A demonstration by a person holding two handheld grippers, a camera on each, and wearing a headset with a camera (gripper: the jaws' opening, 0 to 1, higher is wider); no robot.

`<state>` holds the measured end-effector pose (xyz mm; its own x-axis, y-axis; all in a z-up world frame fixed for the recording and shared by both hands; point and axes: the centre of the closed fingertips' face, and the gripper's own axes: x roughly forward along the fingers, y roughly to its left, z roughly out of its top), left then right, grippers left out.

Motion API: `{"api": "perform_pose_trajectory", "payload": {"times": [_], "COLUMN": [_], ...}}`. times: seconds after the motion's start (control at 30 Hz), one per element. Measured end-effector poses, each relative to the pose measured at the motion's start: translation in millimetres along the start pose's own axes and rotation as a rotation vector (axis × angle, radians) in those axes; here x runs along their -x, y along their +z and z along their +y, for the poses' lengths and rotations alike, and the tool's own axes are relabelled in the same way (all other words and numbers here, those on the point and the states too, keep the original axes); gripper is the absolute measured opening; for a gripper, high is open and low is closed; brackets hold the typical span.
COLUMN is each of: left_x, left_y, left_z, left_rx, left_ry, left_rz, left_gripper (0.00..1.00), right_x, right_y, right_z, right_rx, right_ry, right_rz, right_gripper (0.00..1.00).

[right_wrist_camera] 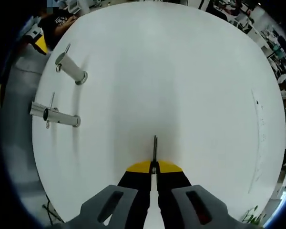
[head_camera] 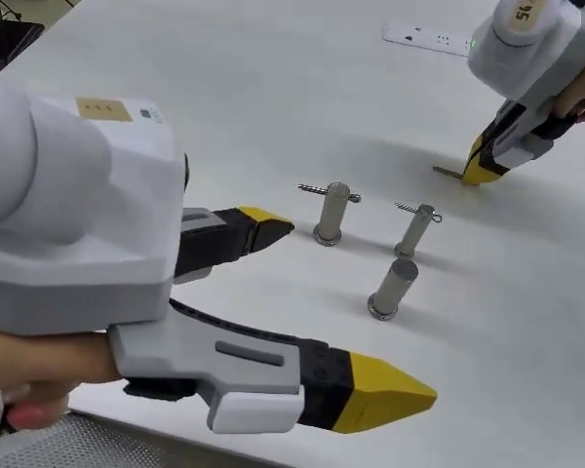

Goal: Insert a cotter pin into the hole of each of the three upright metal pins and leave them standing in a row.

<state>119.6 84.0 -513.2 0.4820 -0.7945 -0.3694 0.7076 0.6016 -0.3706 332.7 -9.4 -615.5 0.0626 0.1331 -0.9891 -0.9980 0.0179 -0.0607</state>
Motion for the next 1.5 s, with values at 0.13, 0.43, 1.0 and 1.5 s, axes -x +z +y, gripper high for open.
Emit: {"api": "perform_pose_trajectory", "payload": {"times": [0.13,0.43,1.0,1.5], "left_x": [-0.3,-0.6,5.5,8.1], "left_y": [1.1,0.4,4.6,17.9], "left_z": [0.1,-0.7,0.8,5.5], "left_rx": [0.003,0.000,-0.042,-0.064], "left_ry": [0.005,0.005,0.017,0.044], "left_rz": [-0.003,-0.003,-0.015,-0.039], "left_gripper": [0.95,0.95,0.91,0.83], "right_x": [-1.1,-0.4,12.0,57.3], "right_y": [-1.2,-3.0,-9.7,-5.3], "right_z": [-0.9,-0.9,2.8,37.7], "right_rx": [0.023,0.035,-0.006,0.012], "right_ry": [0.020,0.019,0.007,-0.121], "right_rz": [0.034,0.049,0.028,-0.150], "right_gripper": [0.00,0.00,0.00,0.00]}}
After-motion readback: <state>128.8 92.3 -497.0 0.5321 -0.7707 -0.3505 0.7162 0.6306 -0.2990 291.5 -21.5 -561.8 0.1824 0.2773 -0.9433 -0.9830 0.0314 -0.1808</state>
